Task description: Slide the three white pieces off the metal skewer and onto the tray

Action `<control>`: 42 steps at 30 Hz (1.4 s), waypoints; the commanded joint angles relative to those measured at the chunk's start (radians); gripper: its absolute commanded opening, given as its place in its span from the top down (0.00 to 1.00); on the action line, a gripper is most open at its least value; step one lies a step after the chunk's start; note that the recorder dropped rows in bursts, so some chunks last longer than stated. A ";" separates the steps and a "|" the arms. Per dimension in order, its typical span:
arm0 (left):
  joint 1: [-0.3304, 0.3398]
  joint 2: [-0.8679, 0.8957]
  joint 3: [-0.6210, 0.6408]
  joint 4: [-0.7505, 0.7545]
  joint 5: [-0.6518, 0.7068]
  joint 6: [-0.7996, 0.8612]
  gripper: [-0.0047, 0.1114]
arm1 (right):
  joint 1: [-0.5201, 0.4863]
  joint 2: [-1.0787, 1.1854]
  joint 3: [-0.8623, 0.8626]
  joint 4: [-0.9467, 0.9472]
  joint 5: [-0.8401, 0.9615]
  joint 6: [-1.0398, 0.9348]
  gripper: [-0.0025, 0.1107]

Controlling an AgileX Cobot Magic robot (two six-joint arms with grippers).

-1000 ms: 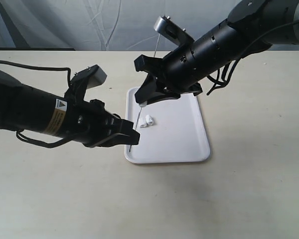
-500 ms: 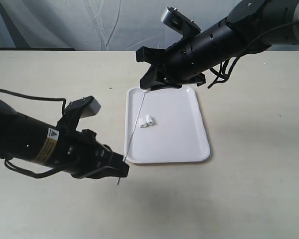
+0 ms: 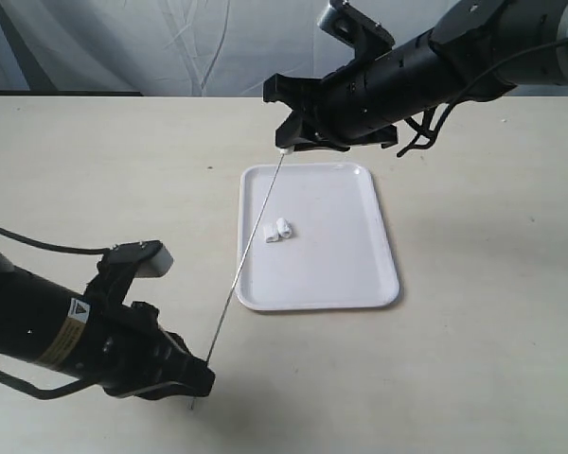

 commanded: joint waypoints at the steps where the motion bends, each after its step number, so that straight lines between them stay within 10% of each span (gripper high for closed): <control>1: 0.001 0.000 0.036 -0.008 0.066 -0.018 0.96 | -0.003 -0.007 -0.003 0.002 -0.062 -0.004 0.83; 29: 0.001 0.000 0.002 -0.008 0.057 -0.020 0.96 | -0.003 0.186 -0.003 -0.309 0.074 0.256 0.83; 35: 0.001 0.000 0.002 -0.008 0.080 -0.020 0.96 | -0.003 0.212 -0.003 -0.313 0.062 0.266 0.60; 42: 0.001 0.000 -0.063 -0.008 0.103 -0.020 0.96 | -0.003 0.140 -0.003 -0.368 0.084 0.266 0.76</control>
